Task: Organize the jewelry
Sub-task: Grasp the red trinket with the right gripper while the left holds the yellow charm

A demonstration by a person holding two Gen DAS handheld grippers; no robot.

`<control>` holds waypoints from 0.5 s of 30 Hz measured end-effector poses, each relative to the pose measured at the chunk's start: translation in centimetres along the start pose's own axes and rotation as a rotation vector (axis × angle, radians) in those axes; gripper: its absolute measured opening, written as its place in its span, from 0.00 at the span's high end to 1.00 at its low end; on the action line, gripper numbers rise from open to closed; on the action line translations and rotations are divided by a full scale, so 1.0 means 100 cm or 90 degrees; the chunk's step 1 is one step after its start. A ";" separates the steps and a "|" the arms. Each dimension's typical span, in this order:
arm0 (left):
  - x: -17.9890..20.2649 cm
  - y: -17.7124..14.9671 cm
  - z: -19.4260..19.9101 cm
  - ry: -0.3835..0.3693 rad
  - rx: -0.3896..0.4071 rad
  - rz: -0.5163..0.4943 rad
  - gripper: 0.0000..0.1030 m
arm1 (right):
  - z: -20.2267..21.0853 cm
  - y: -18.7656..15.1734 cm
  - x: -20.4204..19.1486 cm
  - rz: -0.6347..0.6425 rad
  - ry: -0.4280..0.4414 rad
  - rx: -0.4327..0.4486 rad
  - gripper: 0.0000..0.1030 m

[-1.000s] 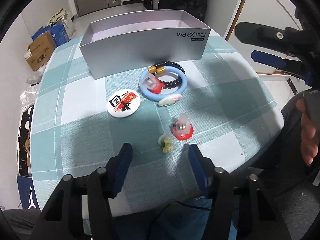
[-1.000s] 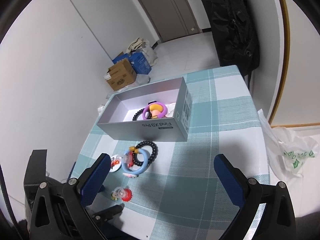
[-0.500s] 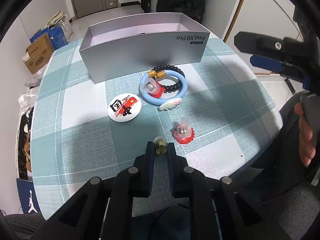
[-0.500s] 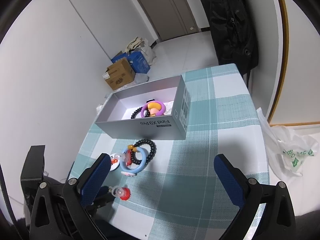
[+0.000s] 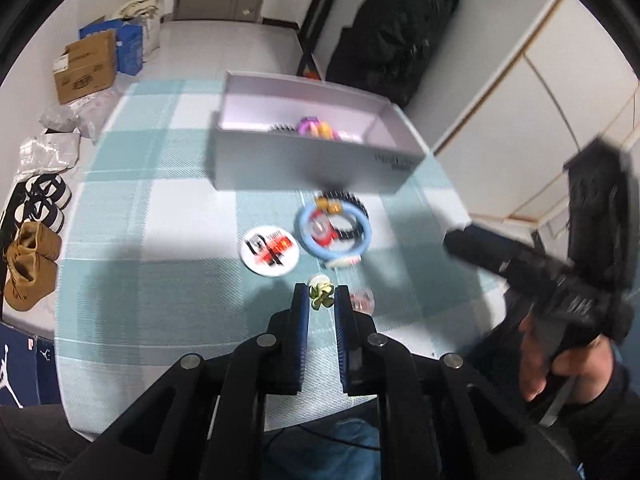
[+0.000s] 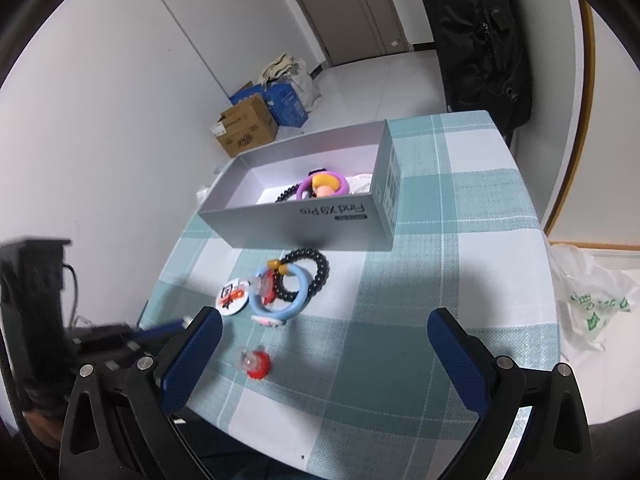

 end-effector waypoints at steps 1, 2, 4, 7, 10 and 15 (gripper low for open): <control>-0.002 0.002 0.005 -0.005 0.011 0.008 0.92 | -0.002 -0.001 -0.003 0.004 0.000 -0.005 0.00; -0.003 0.004 0.009 -0.012 0.019 0.015 0.92 | -0.003 -0.002 -0.005 0.008 0.003 -0.009 0.00; -0.004 0.007 0.013 -0.026 0.030 0.031 0.92 | -0.008 -0.005 -0.012 0.019 0.018 -0.019 0.00; -0.009 0.013 0.022 -0.034 0.057 0.046 0.92 | -0.020 -0.010 -0.030 0.060 0.042 -0.045 0.00; -0.014 0.019 0.029 -0.040 0.078 0.058 0.92 | -0.028 -0.014 -0.050 0.115 0.049 -0.061 0.04; -0.022 0.022 0.031 -0.046 0.084 0.066 0.92 | -0.045 -0.023 -0.074 0.191 0.048 -0.095 0.17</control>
Point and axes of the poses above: each gripper's, at about its wrist camera, not at the fingertips, and z roughly against the way its jaws point, x to its right, y to its top, the point moved 6 cm from there along -z, roughly the way its jaws point, and after that the axes turned 15 degrees about z, right-handed, at the moved point
